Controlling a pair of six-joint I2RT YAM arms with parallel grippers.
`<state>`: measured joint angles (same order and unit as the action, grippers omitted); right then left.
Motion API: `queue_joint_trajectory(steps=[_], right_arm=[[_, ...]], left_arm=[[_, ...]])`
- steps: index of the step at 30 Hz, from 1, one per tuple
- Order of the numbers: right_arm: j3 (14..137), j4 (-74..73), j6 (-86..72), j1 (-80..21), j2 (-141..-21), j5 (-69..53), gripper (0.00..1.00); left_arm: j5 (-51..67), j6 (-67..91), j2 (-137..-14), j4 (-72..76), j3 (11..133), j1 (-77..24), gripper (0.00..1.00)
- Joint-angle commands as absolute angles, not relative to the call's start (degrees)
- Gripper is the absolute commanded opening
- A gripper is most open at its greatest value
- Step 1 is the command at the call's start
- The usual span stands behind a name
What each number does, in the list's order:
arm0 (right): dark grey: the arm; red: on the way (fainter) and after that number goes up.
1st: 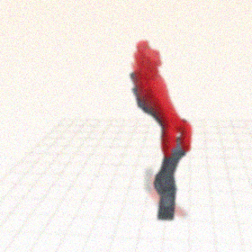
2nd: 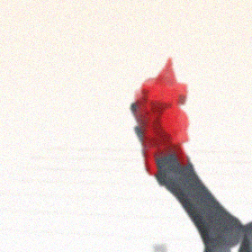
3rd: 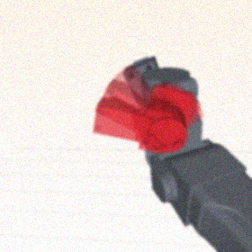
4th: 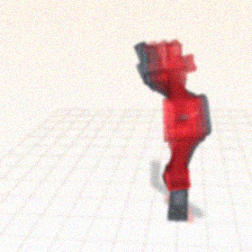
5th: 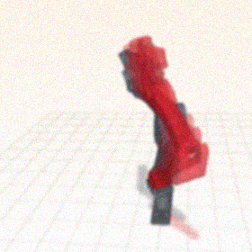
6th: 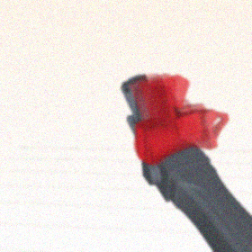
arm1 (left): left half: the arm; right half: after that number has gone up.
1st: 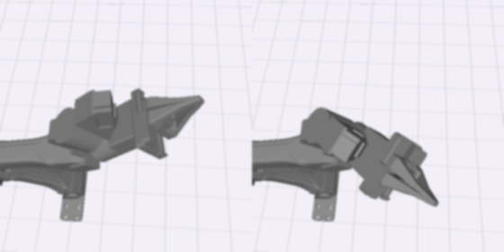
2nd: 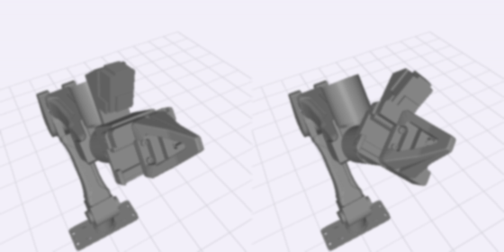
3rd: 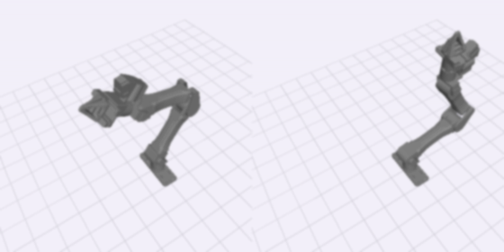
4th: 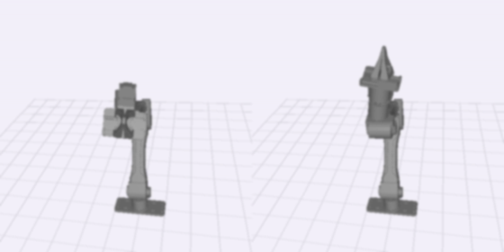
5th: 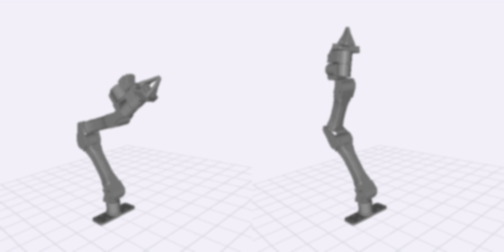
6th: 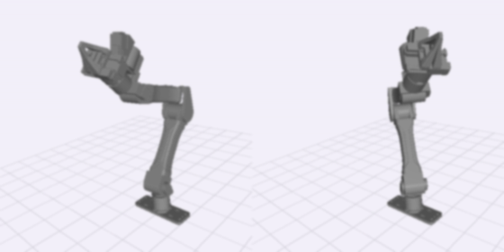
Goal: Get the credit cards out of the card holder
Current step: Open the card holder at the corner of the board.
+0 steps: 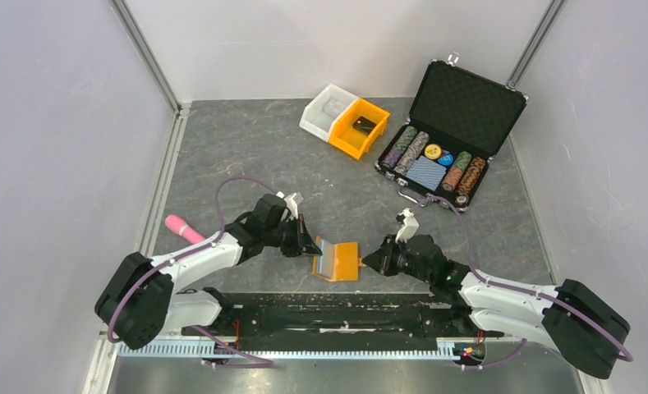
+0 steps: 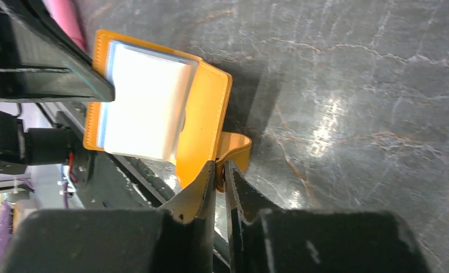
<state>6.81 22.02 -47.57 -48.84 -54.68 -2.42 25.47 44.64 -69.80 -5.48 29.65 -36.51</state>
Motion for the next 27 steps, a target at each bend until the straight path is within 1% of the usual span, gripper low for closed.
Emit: queue_joint_trajectory(steps=[1,3,5,7,9,10,11,13,14,17,21,24,25,26,27], right_arm=[[9.9,17.8,-44.8,-48.5,-55.5,-0.8,0.18],[12.8,14.4,-43.4,-48.5,-55.1,-1.0,0.25],[16.0,10.8,-42.2,-48.4,-54.2,-1.3,0.29],[18.6,8.0,-41.5,-48.5,-53.1,-1.3,0.33],[20.5,7.0,-41.5,-48.5,-51.6,-1.7,0.37],[21.0,7.3,-41.7,-48.6,-51.1,-2.1,0.38],[21.4,8.5,-42.1,-48.8,-50.7,-2.9,0.39],[21.5,11.9,-43.2,-49.5,-50.7,-4.6,0.4],[21.3,13.9,-44.0,-49.9,-51.1,-5.4,0.4],[21.5,17.9,-45.2,-51.2,-54.5,-7.4,0.42],[23.0,19.6,-45.2,-53.6,-58.9,-7.5,0.47],[23.9,20.0,-44.9,-55.2,-60.2,-6.5,0.48],[24.1,19.8,-44.7,-55.5,-60.5,-6.1,0.47],[24.3,20.0,-44.6,-56.0,-60.7,-5.8,0.47],[24.3,20.5,-44.7,-56.3,-61.2,-5.7,0.47]], left_arm=[[26.1,43.0,-68.8,-4.0,30.8,-36.9,0.02],[26.1,43.1,-68.6,-4.0,30.6,-36.9,0.02],[26.2,43.3,-68.0,-4.0,30.6,-37.1,0.03],[25.7,43.5,-67.2,-4.5,30.7,-37.2,0.09],[25.1,43.6,-66.5,-5.3,30.9,-37.3,0.19],[24.9,43.7,-66.1,-5.6,31.1,-37.3,0.21],[24.9,43.8,-65.7,-5.6,31.1,-37.3,0.19],[25.1,43.9,-65.3,-5.7,31.3,-37.4,0.04],[25.1,43.9,-65.3,-5.7,31.5,-37.5,0.02],[24.4,44.1,-65.5,-6.3,31.7,-37.8,0.02],[23.7,44.8,-65.4,-6.7,31.4,-38.1,0.02],[22.5,45.1,-64.9,-7.9,31.4,-38.1,0.09],[22.0,45.1,-64.8,-8.4,31.5,-38.1,0.1],[21.6,45.0,-64.6,-9.0,31.7,-38.1,0.09],[21.6,44.9,-64.6,-9.2,31.7,-38.2,0.06]])
